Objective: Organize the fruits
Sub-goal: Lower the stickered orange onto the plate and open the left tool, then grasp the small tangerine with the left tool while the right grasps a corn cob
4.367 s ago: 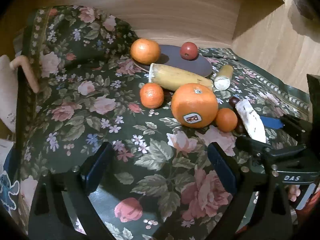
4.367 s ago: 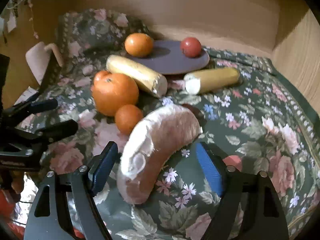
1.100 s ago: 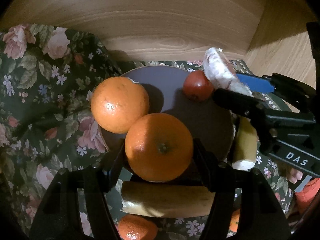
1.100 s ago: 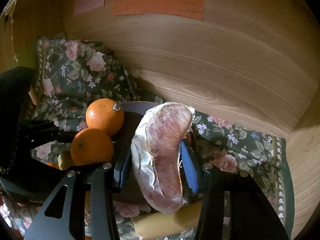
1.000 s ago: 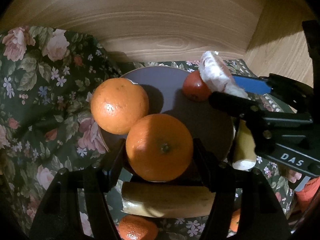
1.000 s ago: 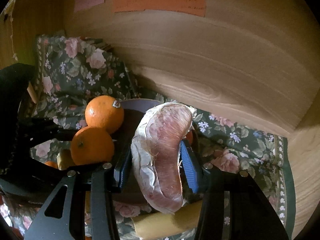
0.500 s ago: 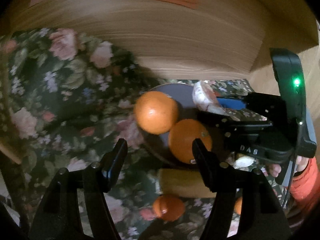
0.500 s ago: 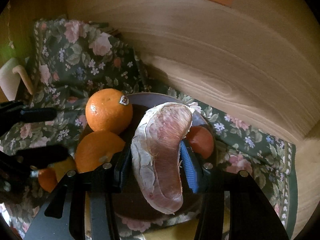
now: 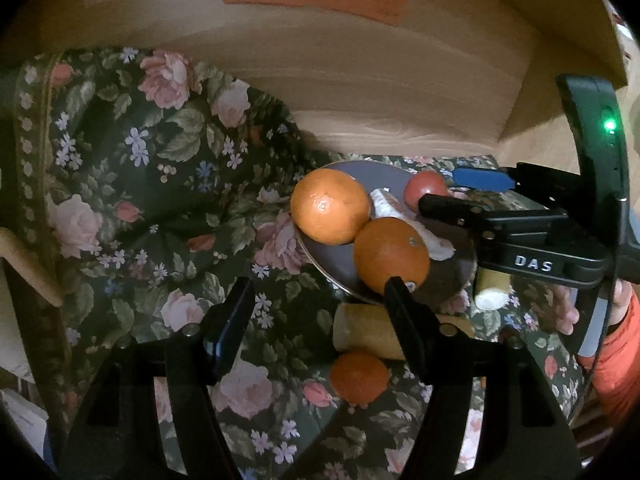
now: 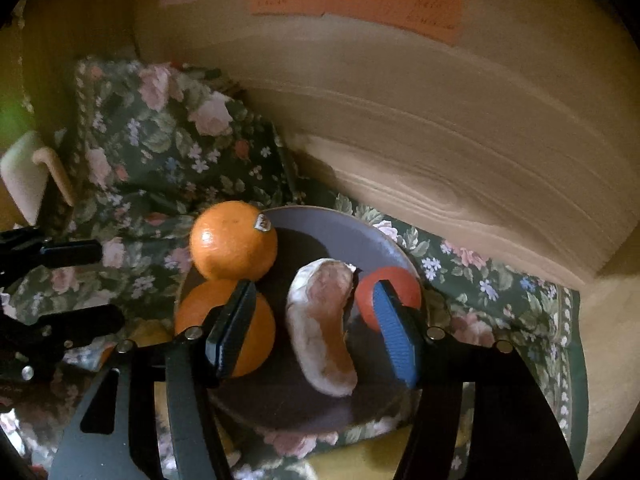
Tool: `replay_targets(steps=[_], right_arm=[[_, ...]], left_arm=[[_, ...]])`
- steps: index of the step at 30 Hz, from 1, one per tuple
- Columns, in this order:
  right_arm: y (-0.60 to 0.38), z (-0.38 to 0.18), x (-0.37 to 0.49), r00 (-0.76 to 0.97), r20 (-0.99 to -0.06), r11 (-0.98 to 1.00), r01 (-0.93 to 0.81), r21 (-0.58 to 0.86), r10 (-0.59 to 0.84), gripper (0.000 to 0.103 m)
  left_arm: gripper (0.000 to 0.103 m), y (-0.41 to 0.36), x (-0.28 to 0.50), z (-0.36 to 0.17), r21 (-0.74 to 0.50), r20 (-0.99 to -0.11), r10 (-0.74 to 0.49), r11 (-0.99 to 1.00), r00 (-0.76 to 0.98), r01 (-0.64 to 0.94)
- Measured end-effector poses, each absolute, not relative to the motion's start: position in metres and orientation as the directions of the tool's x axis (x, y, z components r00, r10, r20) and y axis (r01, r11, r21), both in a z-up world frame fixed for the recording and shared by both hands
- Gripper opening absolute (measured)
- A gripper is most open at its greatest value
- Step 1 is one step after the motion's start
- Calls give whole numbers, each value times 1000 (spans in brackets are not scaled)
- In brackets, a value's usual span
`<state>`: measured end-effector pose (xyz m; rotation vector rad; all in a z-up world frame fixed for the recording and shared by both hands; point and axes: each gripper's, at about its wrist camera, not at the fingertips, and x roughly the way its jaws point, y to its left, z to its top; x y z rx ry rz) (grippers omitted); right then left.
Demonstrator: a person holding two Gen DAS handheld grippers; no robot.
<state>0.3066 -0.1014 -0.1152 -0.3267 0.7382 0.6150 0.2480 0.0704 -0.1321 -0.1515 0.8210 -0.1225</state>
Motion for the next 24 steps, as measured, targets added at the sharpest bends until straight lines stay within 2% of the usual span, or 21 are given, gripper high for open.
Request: replay_targets(steps=[8, 17, 19, 21, 24], right_arm=[[-112, -113, 262, 567, -693, 775, -632, -19, 445, 58], [-106, -146, 235, 488, -739, 747, -664, 32, 465, 57], [-101, -153, 235, 468, -757, 742, -670, 33, 456, 57], [-98, -160, 237, 447, -774, 738, -674, 38, 448, 57], [-94, -165, 238, 424, -791, 726, -687, 37, 442, 54]], left_arm=[[67, 59, 220, -138, -163, -737, -181, 983, 651, 88], [67, 47, 212, -170, -173, -786, -205, 979, 583, 111], [62, 45, 214, -174, -171, -787, -208, 978, 581, 119], [50, 43, 218, -176, -165, -793, -210, 978, 573, 130], [42, 40, 225, -182, -167, -800, -215, 977, 560, 136]])
